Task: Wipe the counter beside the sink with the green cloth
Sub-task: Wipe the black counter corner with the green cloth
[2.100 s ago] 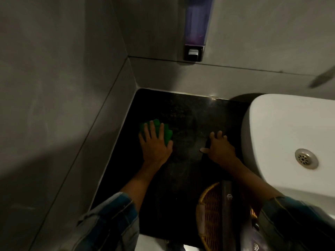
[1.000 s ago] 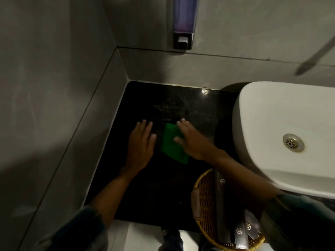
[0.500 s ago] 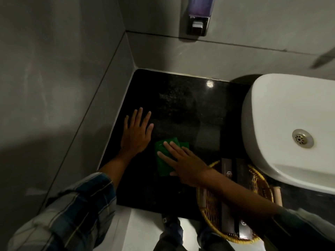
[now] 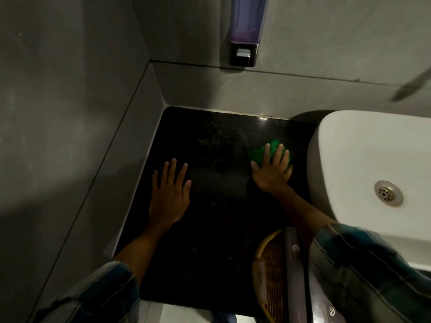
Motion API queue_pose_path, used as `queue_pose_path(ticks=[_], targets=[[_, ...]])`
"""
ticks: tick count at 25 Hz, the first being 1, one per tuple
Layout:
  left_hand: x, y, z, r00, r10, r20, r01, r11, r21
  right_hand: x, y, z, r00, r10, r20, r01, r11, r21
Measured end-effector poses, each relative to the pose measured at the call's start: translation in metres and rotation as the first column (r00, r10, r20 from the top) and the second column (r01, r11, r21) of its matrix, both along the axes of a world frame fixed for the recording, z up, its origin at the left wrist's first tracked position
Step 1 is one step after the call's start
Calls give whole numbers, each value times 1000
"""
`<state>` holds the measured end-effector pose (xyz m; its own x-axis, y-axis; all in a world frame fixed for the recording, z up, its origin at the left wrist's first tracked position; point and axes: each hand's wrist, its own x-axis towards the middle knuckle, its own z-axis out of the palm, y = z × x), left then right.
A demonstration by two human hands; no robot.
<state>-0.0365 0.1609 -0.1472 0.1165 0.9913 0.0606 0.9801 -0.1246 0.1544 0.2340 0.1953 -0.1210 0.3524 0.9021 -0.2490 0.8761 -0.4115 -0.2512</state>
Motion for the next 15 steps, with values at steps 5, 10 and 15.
queue_pose_path(ticks=[5, 10, 15], targets=[[-3, 3, -2, 1000, 6, 15, -6, 1000, -8, -58, 51, -1, 954, 298, -27, -296, 953, 61], [-5, 4, 1, 998, 18, 63, -16, 999, -28, -56, 38, 16, 814, 580, 27, -577, 803, 149], [-3, 4, 20, 965, 76, 253, -31, 984, -175, -17, -97, 67, 838, 441, -321, -356, 889, 289]])
